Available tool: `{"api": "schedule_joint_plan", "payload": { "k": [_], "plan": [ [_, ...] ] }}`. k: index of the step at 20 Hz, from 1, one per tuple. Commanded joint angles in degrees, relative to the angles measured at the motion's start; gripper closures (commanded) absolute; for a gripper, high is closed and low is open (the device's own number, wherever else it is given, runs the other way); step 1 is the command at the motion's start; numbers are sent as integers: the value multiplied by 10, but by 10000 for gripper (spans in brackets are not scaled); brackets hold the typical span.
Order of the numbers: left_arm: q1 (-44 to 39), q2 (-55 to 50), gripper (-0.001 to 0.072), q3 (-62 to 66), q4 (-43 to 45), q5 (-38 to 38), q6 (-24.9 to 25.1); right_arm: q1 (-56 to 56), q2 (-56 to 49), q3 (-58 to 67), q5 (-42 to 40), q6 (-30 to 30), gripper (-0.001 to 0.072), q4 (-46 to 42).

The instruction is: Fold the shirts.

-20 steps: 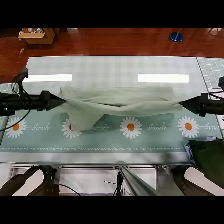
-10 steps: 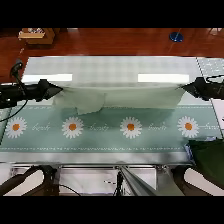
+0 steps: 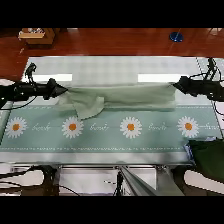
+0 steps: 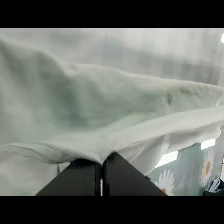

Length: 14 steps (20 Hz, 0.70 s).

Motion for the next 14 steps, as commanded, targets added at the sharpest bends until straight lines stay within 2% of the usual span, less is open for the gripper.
{"api": "schedule_joint_plan", "payload": {
  "k": [1, 9, 10, 11, 12, 13, 14],
  "plan": [
    [-8, -36, 681, 45, 0, 7, 25, 27, -8, 0, -88, -12, 687, -2],
    [-42, -58, 681, 48, 3, 131, 152, 31, -42, 0, -102, -11, 684, -3],
    [-48, -59, 682, 48, 4, 148, 159, 31, -45, 0, -102, -11, 642, -3],
    [-53, -59, 680, 48, 5, 158, 160, 31, -46, 0, -104, -11, 544, -2],
    [-56, -59, 649, 48, 5, 160, 160, 31, -45, 2, -105, -11, 466, 1],
    [-56, -58, 514, 49, 5, 158, 160, 28, -43, 10, -92, -12, 401, 2],
    [-52, -53, 344, 49, 5, 154, 160, 21, -37, 28, -65, -19, 326, -4]
  ]
}}
